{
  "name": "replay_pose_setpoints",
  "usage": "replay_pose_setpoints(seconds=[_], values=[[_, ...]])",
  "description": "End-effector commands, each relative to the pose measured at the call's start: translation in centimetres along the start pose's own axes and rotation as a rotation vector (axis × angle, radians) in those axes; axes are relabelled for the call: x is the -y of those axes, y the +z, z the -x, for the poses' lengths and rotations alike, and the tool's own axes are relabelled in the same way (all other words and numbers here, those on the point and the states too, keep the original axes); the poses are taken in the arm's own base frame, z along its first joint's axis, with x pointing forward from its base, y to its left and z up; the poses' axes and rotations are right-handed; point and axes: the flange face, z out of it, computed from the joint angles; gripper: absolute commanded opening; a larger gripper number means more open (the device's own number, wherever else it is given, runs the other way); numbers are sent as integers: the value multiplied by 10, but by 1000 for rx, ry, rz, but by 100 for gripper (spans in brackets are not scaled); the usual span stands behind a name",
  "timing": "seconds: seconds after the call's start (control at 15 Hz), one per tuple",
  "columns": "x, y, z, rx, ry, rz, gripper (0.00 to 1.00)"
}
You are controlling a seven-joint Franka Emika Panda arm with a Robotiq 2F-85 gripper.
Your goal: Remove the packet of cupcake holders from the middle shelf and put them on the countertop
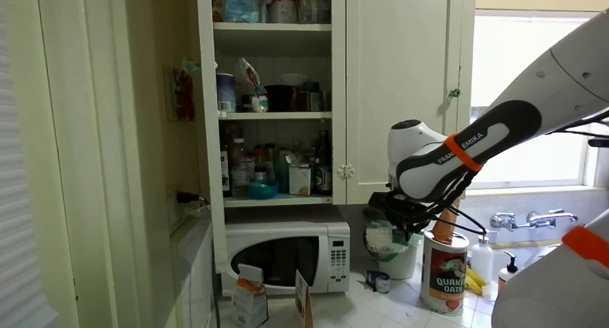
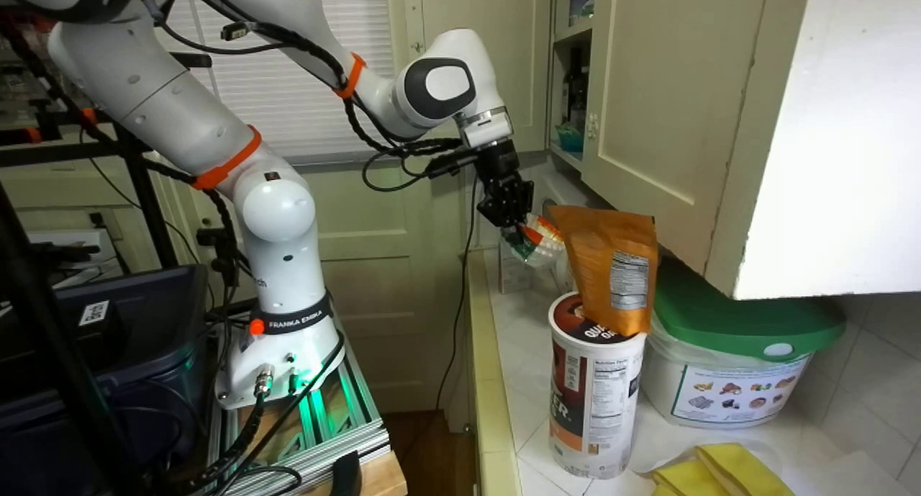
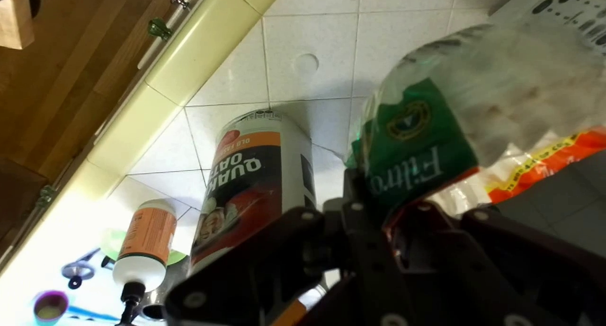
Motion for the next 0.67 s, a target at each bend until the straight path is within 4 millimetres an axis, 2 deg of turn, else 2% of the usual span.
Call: replay_pose_setpoints(seconds=[0.0,0.27,0.6], values=[[11,25,5,-16,-33,-26,3],[16,56,12,-11,-65,-29,3],[12,99,23,-11,-106,-2,3]])
